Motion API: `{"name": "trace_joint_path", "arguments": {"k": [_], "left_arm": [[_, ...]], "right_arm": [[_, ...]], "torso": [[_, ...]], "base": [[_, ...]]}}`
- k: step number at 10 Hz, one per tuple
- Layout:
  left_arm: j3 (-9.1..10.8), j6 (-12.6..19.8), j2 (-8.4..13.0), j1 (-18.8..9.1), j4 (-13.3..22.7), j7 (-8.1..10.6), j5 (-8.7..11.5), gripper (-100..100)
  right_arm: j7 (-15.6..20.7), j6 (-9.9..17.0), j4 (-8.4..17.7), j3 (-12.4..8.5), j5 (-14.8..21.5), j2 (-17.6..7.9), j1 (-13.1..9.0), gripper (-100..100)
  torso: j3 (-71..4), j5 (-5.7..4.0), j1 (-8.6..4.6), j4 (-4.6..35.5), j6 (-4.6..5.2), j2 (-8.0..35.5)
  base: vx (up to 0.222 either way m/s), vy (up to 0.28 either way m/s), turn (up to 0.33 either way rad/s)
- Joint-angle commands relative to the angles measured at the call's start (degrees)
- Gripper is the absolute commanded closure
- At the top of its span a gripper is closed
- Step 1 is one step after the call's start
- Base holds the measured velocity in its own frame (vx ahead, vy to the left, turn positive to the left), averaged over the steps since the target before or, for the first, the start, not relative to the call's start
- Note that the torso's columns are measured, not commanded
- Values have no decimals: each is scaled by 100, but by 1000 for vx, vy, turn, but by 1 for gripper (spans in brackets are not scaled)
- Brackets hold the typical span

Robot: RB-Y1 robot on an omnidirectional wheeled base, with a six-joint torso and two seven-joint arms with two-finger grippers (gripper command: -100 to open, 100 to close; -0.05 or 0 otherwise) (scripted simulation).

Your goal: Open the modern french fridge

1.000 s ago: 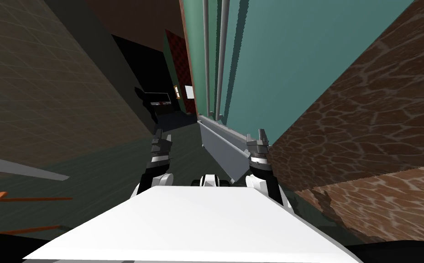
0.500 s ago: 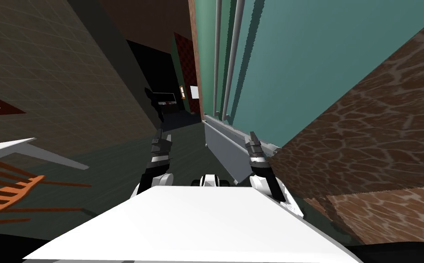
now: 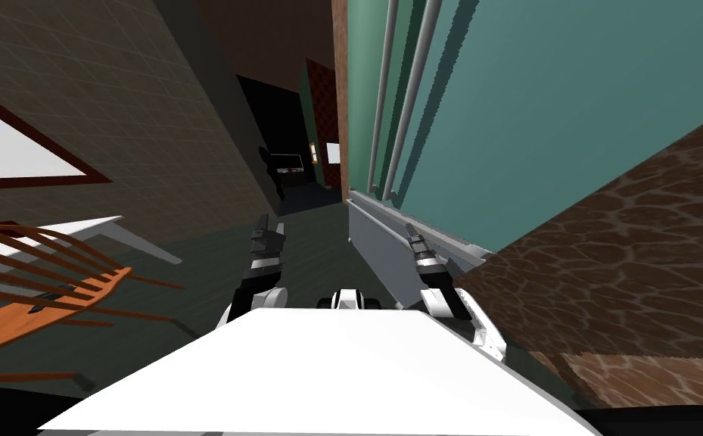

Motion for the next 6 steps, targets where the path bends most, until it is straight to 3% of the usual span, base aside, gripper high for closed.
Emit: {"name": "trace_joint_path", "arguments": {"k": [1,2,5,6], "left_arm": [[0,0,0,0,0,0,0,0],[0,0,0,0,0,0,0,0],[0,0,0,0,0,0,0,0],[0,0,0,0,0,0,0,0]], "right_arm": [[435,329,397,-196,261,-367,-152,-100],[462,329,397,-196,261,-367,-152,-100],[994,727,888,-410,587,-806,-346,-100],[1008,727,888,-410,587,-806,-346,-100]], "torso": [[1,0,-4,1,1,3],[1,-1,-5,1,1,2],[0,-3,-7,0,-1,-1],[-4,0,-1,-2,0,-7]], "base": [[-18,113,187],[-15,84,37],[-10,83,160],[3,77,84]]}}
